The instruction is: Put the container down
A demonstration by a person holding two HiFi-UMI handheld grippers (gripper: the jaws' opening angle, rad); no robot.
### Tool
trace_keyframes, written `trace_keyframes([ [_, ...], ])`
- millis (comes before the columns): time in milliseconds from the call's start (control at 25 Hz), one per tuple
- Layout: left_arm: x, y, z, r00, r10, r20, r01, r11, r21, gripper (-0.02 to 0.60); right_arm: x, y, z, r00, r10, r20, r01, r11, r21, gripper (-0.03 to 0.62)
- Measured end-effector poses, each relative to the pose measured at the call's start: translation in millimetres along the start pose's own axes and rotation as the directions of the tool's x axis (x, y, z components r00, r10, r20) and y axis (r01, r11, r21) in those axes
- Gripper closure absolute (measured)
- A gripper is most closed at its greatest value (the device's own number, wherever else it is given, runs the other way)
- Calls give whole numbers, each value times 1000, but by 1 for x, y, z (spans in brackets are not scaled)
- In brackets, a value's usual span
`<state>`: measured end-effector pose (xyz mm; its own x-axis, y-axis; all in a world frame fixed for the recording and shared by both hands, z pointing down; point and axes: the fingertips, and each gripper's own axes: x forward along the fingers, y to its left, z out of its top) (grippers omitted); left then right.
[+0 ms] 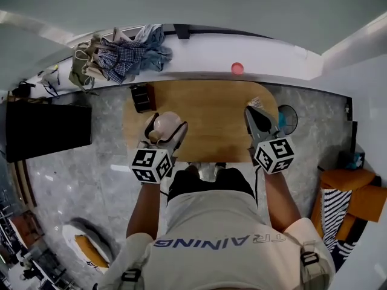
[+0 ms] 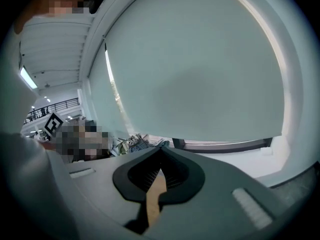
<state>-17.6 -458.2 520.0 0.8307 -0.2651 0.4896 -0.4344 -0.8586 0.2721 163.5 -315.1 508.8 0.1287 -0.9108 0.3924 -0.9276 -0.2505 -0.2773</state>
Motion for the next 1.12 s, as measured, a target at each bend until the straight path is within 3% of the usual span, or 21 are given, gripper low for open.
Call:
trace_keyframes([
  [240,45,40,-48,995,-4,-101,7,1000,29,172,28,-2,-32,995,-92,-48,93,996,2,577],
  [440,107,63,-101,985,-13,-172,25,997,67,172,50,4,-75,988,-120,-97,124,992,31,579],
  [640,171,68,-156,967,-40,-252,72,990,120,172,70,-11,-126,975,-153,-158,165,984,63,577],
  [880,231,73,-223,940,-71,-334,121,984,131,172,105,-29,-184,966,-168,-196,194,974,122,578],
  [1000,261,78,-249,925,-69,-373,148,971,188,172,109,-35,-203,962,-171,-215,203,970,137,577],
  [1120,291,88,-279,908,-59,-415,188,942,279,172,102,-43,-226,952,-182,-246,222,964,146,577],
])
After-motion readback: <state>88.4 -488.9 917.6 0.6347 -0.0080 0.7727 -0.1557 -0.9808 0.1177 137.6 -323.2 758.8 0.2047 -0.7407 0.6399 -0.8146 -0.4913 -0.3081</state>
